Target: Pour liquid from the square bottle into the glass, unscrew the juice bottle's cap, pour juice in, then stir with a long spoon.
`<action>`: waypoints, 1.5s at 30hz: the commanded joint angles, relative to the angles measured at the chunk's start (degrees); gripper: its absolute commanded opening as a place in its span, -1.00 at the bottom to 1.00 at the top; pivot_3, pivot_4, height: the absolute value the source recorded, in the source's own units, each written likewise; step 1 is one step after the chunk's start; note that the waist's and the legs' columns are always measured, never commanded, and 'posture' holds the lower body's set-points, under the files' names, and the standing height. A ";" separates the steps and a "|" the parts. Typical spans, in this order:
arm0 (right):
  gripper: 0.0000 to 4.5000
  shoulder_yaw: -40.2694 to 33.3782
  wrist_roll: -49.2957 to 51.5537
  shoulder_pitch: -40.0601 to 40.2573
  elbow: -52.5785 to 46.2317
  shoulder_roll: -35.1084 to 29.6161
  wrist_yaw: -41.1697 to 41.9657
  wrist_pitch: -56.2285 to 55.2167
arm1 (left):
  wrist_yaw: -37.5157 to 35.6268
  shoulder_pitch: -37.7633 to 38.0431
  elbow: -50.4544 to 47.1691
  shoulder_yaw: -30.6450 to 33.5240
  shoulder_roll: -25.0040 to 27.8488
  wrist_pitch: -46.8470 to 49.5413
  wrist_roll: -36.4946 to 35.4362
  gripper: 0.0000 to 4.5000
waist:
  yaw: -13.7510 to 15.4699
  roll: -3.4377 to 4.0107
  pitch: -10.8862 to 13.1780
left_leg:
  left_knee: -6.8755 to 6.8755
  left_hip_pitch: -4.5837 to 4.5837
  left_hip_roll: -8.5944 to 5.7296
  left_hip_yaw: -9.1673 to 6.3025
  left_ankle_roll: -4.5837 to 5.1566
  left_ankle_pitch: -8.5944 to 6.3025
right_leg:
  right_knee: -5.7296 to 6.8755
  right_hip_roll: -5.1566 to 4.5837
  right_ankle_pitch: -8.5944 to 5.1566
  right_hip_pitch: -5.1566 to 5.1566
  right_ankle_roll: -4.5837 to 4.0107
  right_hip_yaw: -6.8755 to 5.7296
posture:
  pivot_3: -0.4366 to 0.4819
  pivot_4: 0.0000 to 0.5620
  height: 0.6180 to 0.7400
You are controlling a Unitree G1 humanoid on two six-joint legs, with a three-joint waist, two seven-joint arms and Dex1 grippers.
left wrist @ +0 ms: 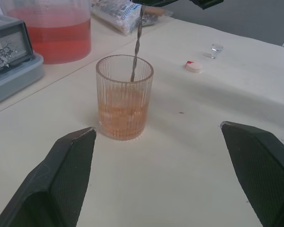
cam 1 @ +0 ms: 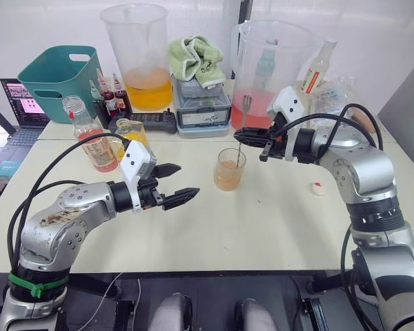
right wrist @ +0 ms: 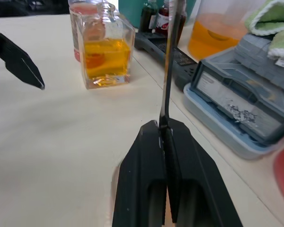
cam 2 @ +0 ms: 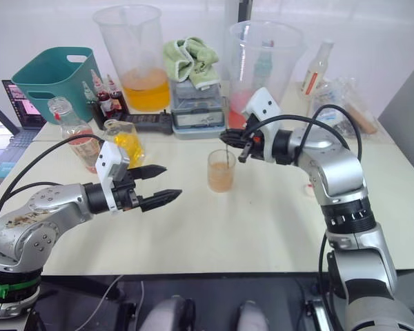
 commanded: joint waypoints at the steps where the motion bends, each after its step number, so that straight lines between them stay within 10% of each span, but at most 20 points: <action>1: -1.00 -0.44 -1.69 -0.60 1.22 -0.19 -0.12 -1.42 | -0.16 -0.63 -1.09 1.58 -0.13 -1.42 -0.50 0.98 | 0.01 0.00 0.00 | 0.00 0.00 0.00 0.00 -0.01 0.01 | 0.01 0.00 0.00 0.00 0.00 0.00 | -0.05 -0.47 0.93; 19: -1.00 -4.29 3.78 -0.01 2.18 12.02 -3.82 -2.28 | -1.05 -0.72 -0.63 1.48 0.36 -1.63 0.33 0.98 | -0.38 0.00 0.00 | -0.01 0.00 0.03 0.00 -0.36 0.22 | 0.04 0.03 0.00 -0.02 0.00 0.00 | -0.05 -0.47 0.93; 45: -1.00 -2.55 1.21 -1.40 -1.68 1.09 0.55 3.35 | -2.67 -1.01 -0.03 0.42 0.10 -1.52 0.95 0.98 | 0.01 0.00 0.00 | -0.02 0.00 0.01 0.00 -0.31 0.19 | 0.02 0.01 0.00 -0.01 -0.01 0.01 | -0.05 -0.47 0.93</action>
